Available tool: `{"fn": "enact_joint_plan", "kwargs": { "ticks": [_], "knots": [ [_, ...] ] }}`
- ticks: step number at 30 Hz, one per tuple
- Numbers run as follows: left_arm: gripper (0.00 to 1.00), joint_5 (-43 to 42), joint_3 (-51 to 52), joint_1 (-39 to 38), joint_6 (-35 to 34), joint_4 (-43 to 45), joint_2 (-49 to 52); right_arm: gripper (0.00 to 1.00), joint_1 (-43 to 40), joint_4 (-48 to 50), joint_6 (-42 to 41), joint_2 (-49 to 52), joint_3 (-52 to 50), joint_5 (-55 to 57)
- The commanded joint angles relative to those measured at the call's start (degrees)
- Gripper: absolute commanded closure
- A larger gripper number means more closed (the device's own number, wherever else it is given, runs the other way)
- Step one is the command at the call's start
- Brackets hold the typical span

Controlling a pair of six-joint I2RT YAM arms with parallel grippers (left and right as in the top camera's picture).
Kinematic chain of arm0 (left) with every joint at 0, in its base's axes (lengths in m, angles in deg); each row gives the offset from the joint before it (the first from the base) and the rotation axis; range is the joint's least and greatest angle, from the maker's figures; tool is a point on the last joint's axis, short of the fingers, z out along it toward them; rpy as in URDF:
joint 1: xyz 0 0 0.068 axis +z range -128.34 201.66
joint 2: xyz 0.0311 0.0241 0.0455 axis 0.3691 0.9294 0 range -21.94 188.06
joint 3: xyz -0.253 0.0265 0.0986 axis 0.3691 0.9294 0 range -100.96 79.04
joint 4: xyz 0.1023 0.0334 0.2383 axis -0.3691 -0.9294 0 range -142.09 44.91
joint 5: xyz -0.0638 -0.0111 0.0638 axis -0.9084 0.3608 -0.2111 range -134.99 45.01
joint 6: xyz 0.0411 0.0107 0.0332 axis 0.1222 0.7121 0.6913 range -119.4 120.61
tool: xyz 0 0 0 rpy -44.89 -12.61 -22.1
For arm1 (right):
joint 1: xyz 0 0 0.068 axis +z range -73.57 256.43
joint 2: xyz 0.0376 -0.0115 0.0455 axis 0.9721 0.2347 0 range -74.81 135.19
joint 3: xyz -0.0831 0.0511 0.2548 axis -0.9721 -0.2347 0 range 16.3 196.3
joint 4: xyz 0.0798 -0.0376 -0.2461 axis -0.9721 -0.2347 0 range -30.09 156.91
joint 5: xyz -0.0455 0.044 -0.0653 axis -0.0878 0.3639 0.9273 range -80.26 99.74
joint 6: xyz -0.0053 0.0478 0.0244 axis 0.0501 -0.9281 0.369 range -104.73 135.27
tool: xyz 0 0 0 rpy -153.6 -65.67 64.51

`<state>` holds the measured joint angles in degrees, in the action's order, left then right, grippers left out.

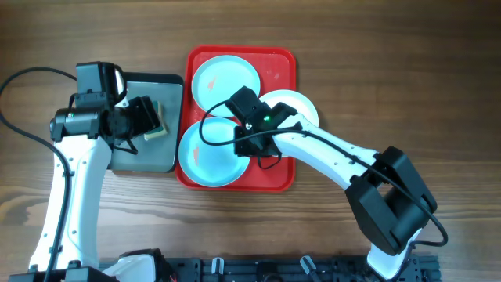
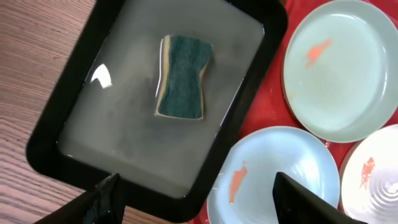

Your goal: Clean dirty plates on tray and stack at the side

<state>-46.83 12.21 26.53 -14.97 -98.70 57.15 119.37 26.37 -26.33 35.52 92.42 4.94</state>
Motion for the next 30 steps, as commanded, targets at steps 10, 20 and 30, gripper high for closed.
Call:
{"fn": "enact_joint_plan", "kwargs": {
  "ticks": [10, 20, 30],
  "knots": [
    [0.35, 1.55, 0.35, -0.22, 0.17, 0.44, 0.44, 0.73, 0.02, -0.2, -3.61, 0.92, -0.9, 4.35],
    [0.34, 1.51, 0.39, -0.22, 0.13, 0.09, 0.44, 0.76, 0.39, 6.38, -5.49, 0.92, -6.08, 0.22],
    [0.35, 1.51, 0.39, -0.22, 0.13, 0.15, 0.44, 0.78, 0.26, 8.76, -4.44, 0.9, -5.84, 0.46]
  ]
}}
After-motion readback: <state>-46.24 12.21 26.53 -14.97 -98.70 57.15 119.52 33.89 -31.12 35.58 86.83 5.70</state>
